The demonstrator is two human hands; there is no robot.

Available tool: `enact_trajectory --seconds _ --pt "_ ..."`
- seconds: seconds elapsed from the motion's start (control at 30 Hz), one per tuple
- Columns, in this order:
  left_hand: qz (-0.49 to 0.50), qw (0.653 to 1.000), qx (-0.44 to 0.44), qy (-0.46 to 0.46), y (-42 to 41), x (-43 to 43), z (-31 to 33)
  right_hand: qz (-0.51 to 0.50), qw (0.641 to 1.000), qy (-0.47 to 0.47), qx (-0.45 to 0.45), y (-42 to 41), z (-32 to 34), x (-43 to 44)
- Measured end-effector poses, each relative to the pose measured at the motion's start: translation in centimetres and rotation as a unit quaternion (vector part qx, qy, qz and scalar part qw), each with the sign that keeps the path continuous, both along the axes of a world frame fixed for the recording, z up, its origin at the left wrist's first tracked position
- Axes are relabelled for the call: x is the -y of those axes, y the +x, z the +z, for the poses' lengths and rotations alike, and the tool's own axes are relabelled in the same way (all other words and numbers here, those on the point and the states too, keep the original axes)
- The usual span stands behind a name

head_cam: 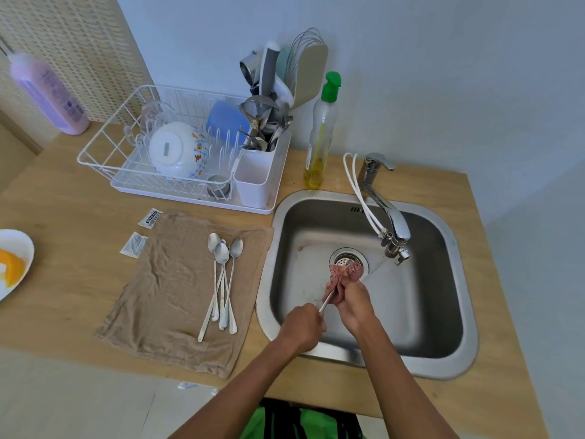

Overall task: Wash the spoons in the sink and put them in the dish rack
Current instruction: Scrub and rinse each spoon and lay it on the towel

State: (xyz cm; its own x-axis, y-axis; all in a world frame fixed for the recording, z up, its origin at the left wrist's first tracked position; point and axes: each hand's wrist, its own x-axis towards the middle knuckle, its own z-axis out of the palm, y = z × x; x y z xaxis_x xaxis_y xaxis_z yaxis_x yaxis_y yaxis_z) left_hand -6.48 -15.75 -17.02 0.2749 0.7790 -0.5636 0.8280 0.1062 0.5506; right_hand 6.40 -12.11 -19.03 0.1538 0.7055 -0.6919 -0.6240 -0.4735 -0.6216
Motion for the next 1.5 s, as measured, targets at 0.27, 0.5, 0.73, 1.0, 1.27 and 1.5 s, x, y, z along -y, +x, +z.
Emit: enact_trajectory --seconds 0.27,0.5,0.73,1.0,1.27,1.5 --pt "0.045 0.997 0.048 0.032 1.2 -0.4 0.4 -0.016 0.999 0.038 0.015 1.7 1.4 -1.9" --pt "-0.024 0.996 0.084 0.025 1.4 -1.8 -0.5 0.054 0.993 0.032 0.102 2.6 0.9 -0.8" --pt "0.119 0.977 0.123 0.129 3.3 -8.9 -0.6 0.15 0.946 0.024 0.285 3.4 1.2 0.3" --pt "0.106 0.979 0.133 0.108 8.3 -12.6 -1.3 0.214 0.927 -0.004 0.308 5.5 0.6 1.3" --pt "0.275 0.928 0.238 0.082 7.7 -17.2 -1.9 0.24 0.912 -0.057 0.327 8.4 -0.8 3.1" --pt "0.338 0.879 0.337 -0.012 9.9 -14.1 -3.3 0.172 0.94 -0.082 0.284 7.4 -0.2 -0.1"
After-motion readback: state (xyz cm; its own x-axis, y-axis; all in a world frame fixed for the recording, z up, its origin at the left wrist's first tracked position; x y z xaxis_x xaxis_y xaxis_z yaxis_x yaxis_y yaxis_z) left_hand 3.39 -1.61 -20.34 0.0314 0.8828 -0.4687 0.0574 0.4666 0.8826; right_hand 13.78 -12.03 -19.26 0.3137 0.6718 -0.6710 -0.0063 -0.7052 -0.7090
